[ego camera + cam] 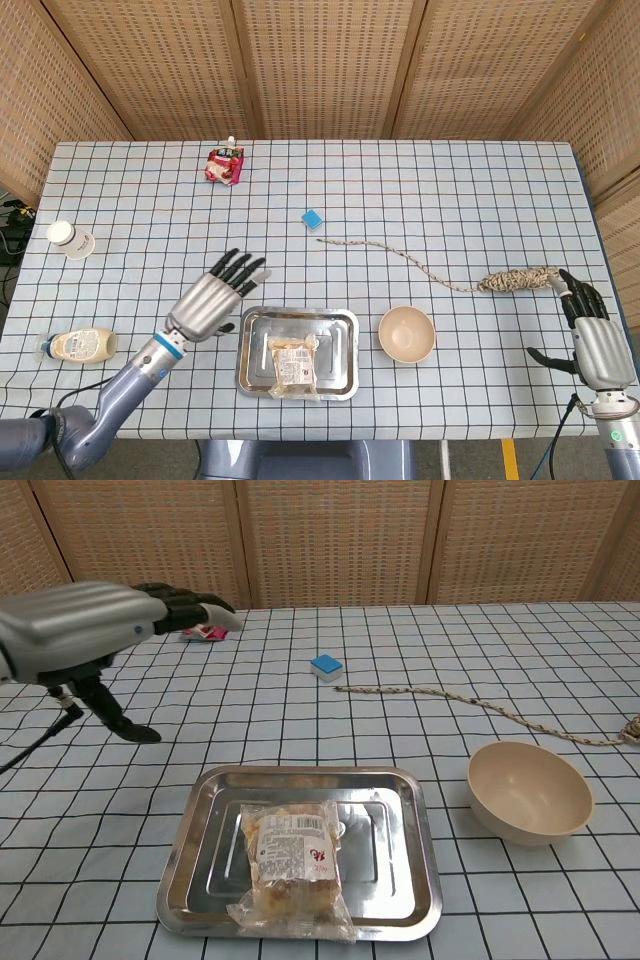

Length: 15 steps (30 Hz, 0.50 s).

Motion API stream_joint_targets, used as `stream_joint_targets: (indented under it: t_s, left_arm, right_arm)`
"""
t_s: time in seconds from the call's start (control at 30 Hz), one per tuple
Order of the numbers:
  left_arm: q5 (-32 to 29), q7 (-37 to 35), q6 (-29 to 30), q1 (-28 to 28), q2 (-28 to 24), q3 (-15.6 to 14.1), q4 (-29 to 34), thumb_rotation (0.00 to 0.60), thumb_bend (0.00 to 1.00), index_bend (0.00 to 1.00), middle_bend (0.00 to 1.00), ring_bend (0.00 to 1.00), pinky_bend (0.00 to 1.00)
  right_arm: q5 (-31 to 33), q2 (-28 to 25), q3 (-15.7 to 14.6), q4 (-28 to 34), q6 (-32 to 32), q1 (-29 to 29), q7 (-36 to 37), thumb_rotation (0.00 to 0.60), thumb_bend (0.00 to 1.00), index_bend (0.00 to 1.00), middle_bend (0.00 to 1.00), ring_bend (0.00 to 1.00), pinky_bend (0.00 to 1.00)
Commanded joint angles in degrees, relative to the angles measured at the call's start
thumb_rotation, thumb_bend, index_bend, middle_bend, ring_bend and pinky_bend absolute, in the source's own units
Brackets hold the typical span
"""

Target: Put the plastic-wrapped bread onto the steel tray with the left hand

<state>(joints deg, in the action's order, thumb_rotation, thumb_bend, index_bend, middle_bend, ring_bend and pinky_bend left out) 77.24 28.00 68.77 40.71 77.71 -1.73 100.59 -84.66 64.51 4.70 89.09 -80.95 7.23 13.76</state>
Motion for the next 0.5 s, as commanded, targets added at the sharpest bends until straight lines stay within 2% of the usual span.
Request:
stream_joint_targets:
  t_s: [0.03, 0.27, 0.5]
  left_arm:
    - [-0.5, 2.0, 12.0, -9.6, -2.6, -1.8, 0.4, 0.6, 0.02, 0.0, 0.0, 0.0, 0.0]
    - [0.3, -3.2, 21.4, -20.7, -3.7, -5.4, -2.5, 0.6, 0.02, 0.0, 0.0, 0.0, 0.0]
    - [1.9, -7.8, 24.1, -26.5, -4.2, -7.1, -5.6, 0.6, 0.01, 0.0, 0.0, 0.0, 0.0]
  right_arm:
    - [-0.2, 0.1, -0.1, 0.1, 0.1, 0.1, -0.3, 0.6, 0.04, 0.02, 0.0, 0.0, 0.0]
    - [-1.4, 0.2, -0.6, 1.1, -0.4, 0.1, -1.6, 0.6, 0.04, 0.02, 0.0, 0.0, 0.0]
    - [-3.1, 0.2, -1.3, 2.0, -1.7, -0.4, -2.8, 0.6, 0.04, 0.02, 0.0, 0.0, 0.0]
